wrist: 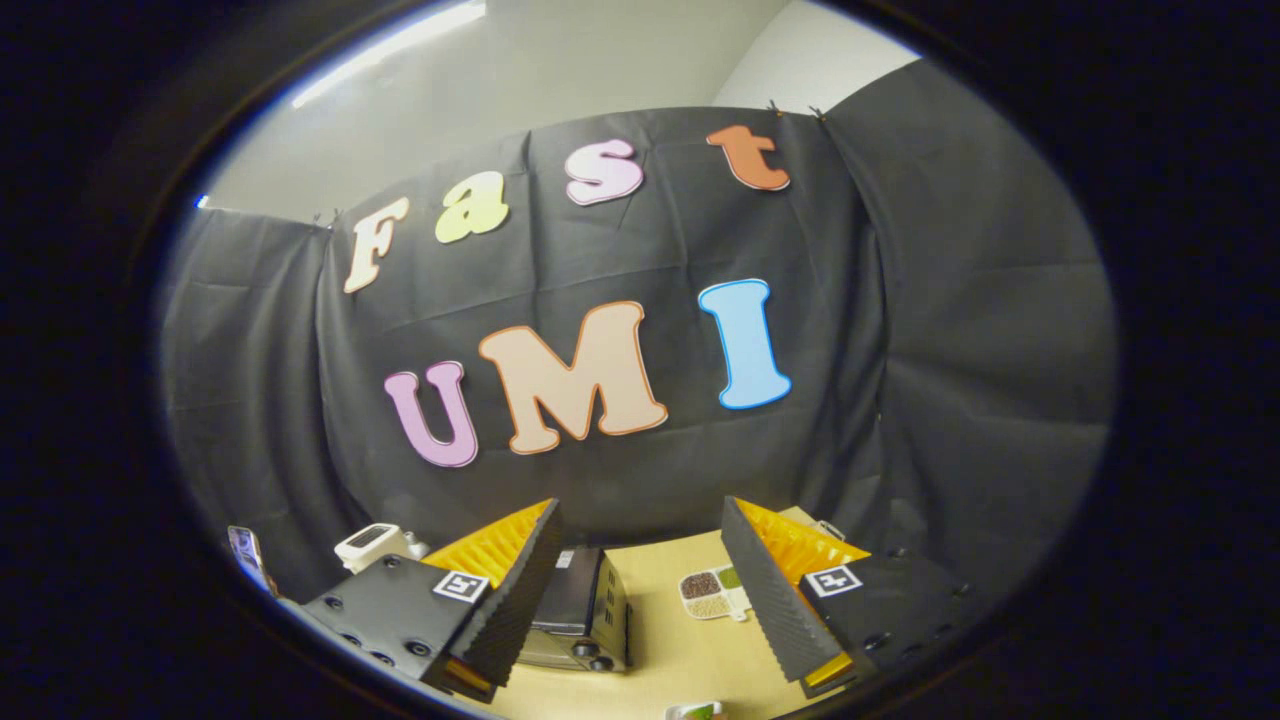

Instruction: Open the toaster oven, put the food inside, and close the toaster oven door.

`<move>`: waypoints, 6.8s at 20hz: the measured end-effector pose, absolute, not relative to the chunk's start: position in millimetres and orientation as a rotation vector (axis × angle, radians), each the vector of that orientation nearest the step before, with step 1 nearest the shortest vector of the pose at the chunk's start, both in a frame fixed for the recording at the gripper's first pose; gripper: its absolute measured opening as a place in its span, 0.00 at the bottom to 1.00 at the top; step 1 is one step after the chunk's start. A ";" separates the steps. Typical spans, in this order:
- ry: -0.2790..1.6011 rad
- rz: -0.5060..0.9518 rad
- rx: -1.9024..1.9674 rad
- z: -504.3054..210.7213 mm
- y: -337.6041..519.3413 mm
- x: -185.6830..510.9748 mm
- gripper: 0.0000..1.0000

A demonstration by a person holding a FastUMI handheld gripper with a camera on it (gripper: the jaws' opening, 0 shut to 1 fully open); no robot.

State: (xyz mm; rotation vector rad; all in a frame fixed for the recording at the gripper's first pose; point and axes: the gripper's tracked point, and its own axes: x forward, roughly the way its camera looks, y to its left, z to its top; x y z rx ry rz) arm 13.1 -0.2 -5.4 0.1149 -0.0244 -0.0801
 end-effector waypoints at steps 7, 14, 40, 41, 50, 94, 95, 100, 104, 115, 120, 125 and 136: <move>0.016 -0.076 0.089 -52.5 88.5 21.7 0.98; 0.051 -0.019 0.080 -124.1 200.3 50.3 0.97; 0.038 -0.126 0.014 -254.5 251.6 65.3 0.96; 0.047 -0.129 0.009 -257.4 251.5 60.5 0.96; 0.188 -0.116 -0.014 -283.3 250.1 7.0 0.96; 0.881 0.006 0.080 -278.4 40.1 -94.3 0.80; 0.895 -0.015 0.070 -278.3 20.7 -97.2 0.81; 0.942 -0.096 0.039 -295.6 -50.5 -108.4 0.80; 1.009 -0.074 0.188 -325.1 -45.1 -112.9 0.81; 1.107 0.004 0.205 -365.1 -38.7 -106.6 0.55; 1.094 -0.041 0.375 -358.7 -38.5 -110.8 0.36; 1.001 -0.024 0.482 -320.4 -25.5 -111.5 0.36; 0.726 0.220 0.858 -264.4 116.4 -65.9 0.36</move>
